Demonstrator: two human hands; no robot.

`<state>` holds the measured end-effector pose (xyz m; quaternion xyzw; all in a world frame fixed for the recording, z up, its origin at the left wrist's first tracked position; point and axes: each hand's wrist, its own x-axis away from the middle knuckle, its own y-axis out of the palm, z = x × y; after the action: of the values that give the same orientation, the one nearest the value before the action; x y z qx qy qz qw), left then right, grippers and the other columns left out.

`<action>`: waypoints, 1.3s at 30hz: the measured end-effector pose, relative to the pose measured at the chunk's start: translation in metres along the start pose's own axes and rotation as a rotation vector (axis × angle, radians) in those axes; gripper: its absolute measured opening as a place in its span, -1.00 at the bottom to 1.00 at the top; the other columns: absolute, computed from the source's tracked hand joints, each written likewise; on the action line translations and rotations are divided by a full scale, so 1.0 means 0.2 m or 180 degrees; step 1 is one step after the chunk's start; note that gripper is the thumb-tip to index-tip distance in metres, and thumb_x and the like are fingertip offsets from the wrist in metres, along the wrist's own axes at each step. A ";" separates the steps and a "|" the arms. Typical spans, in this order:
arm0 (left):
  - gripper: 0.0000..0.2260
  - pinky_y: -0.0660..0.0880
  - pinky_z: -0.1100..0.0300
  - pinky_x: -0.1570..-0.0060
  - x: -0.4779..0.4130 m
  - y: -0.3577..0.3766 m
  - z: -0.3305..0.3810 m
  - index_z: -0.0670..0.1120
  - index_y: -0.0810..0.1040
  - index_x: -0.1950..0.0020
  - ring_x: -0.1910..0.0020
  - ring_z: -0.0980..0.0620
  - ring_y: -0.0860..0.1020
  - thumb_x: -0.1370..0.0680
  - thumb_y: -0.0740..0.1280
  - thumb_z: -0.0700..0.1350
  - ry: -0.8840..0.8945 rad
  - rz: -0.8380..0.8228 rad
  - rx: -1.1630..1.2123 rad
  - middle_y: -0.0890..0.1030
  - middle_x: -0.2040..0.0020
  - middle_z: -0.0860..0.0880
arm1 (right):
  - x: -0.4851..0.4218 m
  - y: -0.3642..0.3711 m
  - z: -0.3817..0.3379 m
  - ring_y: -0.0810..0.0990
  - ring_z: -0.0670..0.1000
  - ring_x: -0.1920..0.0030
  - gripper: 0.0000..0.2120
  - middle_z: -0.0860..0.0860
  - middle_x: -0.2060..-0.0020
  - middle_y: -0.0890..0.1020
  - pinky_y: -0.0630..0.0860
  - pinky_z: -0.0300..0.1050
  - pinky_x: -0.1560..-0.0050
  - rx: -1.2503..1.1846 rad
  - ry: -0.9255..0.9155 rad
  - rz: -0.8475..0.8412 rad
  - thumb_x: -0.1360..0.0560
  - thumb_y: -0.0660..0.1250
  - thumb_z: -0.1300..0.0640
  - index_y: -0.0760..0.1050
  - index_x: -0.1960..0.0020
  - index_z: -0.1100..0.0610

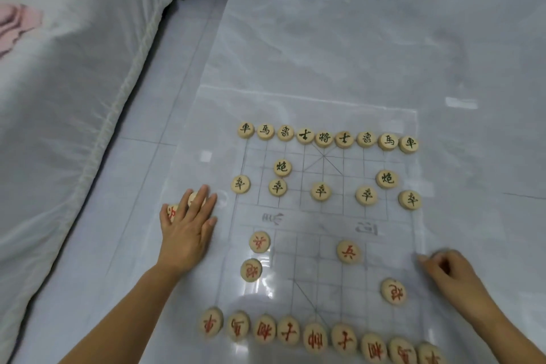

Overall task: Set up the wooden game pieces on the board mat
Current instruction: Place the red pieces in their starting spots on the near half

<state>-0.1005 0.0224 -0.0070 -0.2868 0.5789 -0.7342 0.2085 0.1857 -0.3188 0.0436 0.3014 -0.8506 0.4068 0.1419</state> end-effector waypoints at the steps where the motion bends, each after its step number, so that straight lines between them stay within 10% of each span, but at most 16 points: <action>1: -0.48 -0.18 0.02 -0.33 0.06 0.02 0.01 0.04 0.16 -0.46 -0.44 -0.01 0.08 -0.59 -0.24 0.18 -0.0030 -0.0028 0.0014 0.23 -0.47 0.04 | -0.02 0.01 0.01 0.35 0.06 0.44 -0.63 0.15 0.47 0.37 0.28 -0.09 0.37 -0.0008 -0.0049 -0.0013 -0.48 0.33 0.16 0.29 0.44 0.20; 12: -0.42 -0.33 -0.04 -0.40 0.40 0.06 0.34 0.18 -0.07 -0.48 -0.45 0.23 -0.16 -0.47 -0.30 0.30 -0.0437 -0.0103 0.0949 -0.07 -0.46 0.27 | -0.01 0.04 0.17 0.37 0.02 0.41 -0.73 0.10 0.34 0.43 0.27 -0.19 0.41 0.0240 -0.0361 0.0202 -0.41 0.41 0.09 0.36 0.30 0.16; 17: -0.47 -0.31 0.04 -0.43 0.36 -0.03 0.40 0.21 -0.04 -0.45 -0.45 0.23 -0.10 -0.49 -0.19 0.27 -0.0327 -0.0130 0.1704 0.04 -0.42 0.25 | -0.01 0.04 0.18 0.46 0.06 0.31 -0.76 0.18 0.17 0.48 0.31 -0.20 0.38 0.0370 -0.0329 0.0236 -0.42 0.40 0.06 0.41 0.17 0.20; 23: -0.57 0.22 0.11 -0.31 0.38 -0.12 0.28 -0.05 0.19 -0.45 -0.40 -0.07 0.28 -0.59 0.16 -0.05 -0.1070 0.0548 0.2283 0.29 -0.44 -0.10 | 0.01 0.06 0.18 0.50 0.14 0.21 -0.78 0.18 0.12 0.48 0.40 -0.11 0.26 0.0390 -0.0327 0.0373 -0.45 0.36 0.06 0.40 0.18 0.19; 27: -0.42 0.40 0.05 -0.20 0.46 -0.09 0.16 0.00 0.28 -0.38 -0.21 -0.03 0.43 -0.44 0.19 0.25 -0.1104 0.0244 0.2290 0.42 -0.27 -0.06 | 0.03 0.07 0.15 0.51 0.16 0.27 -0.76 0.20 0.21 0.51 0.46 -0.03 0.28 0.0315 -0.0339 0.0473 -0.46 0.34 0.04 0.41 0.23 0.19; 39: -0.69 0.31 0.20 -0.09 0.39 0.01 0.07 0.23 0.42 -0.10 -0.09 0.02 0.41 -0.39 0.13 0.23 -0.0494 0.0736 0.1835 0.51 -0.07 0.04 | 0.07 0.07 0.18 0.43 0.05 0.30 -0.73 0.10 0.28 0.45 0.31 -0.15 0.34 0.0288 -0.0766 0.0502 -0.50 0.25 0.08 0.39 0.33 0.17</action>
<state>-0.1499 -0.0385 0.0071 -0.2034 0.3582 -0.8154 0.4068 0.1659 -0.3458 0.0207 0.2864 -0.8633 0.4155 -0.0073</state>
